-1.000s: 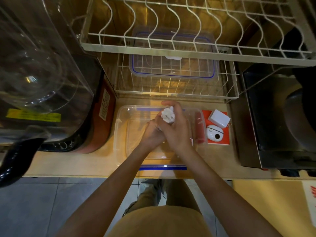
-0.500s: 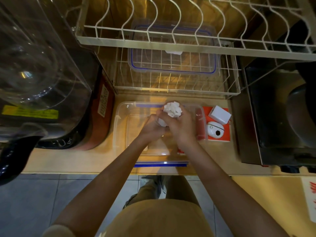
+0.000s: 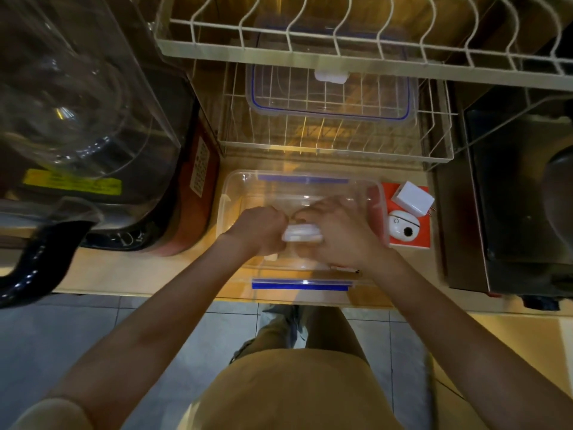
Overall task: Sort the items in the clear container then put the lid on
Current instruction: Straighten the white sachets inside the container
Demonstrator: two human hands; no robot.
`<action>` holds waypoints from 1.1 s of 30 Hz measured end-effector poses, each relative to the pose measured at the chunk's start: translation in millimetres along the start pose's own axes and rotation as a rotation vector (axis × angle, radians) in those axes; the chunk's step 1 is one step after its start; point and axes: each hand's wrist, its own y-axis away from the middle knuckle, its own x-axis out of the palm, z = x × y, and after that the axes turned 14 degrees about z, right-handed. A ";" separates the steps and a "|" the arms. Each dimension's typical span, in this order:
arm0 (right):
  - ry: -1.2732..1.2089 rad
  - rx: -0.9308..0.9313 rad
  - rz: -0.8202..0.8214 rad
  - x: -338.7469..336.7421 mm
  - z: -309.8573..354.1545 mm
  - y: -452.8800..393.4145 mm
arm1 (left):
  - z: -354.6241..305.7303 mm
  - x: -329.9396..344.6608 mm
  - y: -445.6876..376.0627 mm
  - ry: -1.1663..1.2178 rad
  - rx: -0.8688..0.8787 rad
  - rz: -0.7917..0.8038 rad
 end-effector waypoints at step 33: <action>-0.059 0.089 0.251 31.7 19.6 -25.8 | -10.3 38.7 39.3 0.299 -0.122 -0.134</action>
